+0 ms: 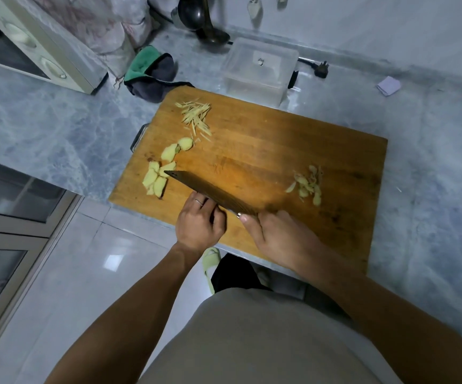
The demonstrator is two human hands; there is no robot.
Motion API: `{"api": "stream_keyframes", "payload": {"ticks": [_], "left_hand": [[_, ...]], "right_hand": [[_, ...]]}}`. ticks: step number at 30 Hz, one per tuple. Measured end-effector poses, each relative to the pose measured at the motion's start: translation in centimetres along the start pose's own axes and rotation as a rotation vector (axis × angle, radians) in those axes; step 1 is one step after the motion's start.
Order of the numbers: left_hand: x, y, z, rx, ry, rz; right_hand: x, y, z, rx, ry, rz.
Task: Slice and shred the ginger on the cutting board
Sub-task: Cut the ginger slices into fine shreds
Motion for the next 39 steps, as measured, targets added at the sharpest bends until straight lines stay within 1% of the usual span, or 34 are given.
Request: {"api": "stream_keyframes", "payload": {"ticks": [10, 19, 34, 39], "left_hand": [[0.1, 0.1, 0.3, -0.026, 0.040, -0.028], [0.1, 0.0, 0.3, -0.025, 0.060, -0.046], [-0.1, -0.2, 0.1, -0.016, 0.058, -0.038], [0.0, 0.1, 0.3, -0.036, 0.073, -0.048]], "right_hand": [[-0.2, 0.6, 0.5, -0.020, 0.020, 0.040], [-0.6, 0.6, 0.4, 0.016, 0.045, 0.068], [-0.2, -0.3, -0.4, -0.039, -0.040, -0.006], [-0.1, -1.3, -0.6, -0.021, -0.003, 0.047]]}}
Point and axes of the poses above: each hand's wrist, its own z-axis away from the middle knuckle, its own y-axis out of the back of the hand, x = y × z, the point moved 3 cm from there along -z, towards the middle knuckle, and after that the axes turned 6 degrees about -z, right-handed, at the moved point
